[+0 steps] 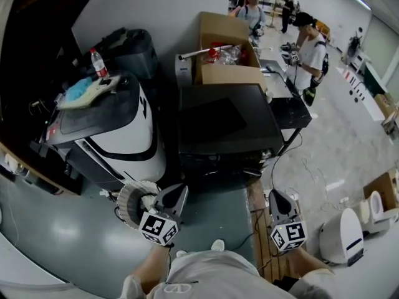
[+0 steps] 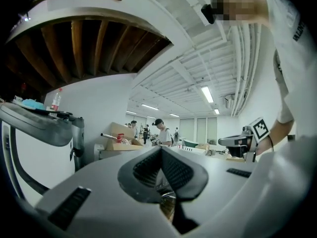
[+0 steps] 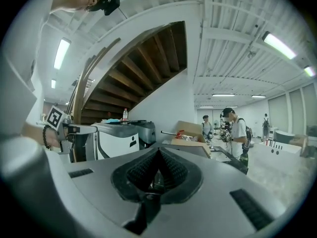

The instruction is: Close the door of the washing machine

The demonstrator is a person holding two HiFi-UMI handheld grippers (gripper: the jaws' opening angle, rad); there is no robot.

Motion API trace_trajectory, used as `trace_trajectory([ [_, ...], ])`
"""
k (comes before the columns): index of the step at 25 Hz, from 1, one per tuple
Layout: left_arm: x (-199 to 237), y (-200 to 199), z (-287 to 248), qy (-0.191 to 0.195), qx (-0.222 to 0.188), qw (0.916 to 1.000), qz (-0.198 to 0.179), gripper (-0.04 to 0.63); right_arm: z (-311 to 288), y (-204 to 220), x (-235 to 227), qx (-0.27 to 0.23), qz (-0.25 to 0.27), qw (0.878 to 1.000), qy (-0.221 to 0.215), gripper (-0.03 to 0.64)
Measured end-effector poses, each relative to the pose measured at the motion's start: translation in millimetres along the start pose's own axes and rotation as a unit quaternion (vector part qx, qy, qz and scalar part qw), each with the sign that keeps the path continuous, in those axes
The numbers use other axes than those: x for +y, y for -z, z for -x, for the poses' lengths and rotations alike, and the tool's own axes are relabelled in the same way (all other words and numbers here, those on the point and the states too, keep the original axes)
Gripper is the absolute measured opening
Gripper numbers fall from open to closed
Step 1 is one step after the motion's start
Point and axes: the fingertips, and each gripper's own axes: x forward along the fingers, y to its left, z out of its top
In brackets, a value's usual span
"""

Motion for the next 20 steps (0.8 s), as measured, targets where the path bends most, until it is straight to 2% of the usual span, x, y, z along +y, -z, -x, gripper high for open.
trace_trajectory([
  [7,-10,-24,2,0.003,-0.027,0.9995,-0.015,0.002,16,-18,-8,-0.027,-0.019,0.999,0.023,0.011],
  [15,-23,-24,-3,0.012,-0.031,0.9993,-0.018,0.002,31,-12,-23,-0.039,-0.026,0.998,0.050,0.011],
  [20,-31,-29,-10,0.023,-0.032,0.9989,-0.025,0.002,34,-14,-25,-0.044,-0.021,0.998,0.048,0.009],
])
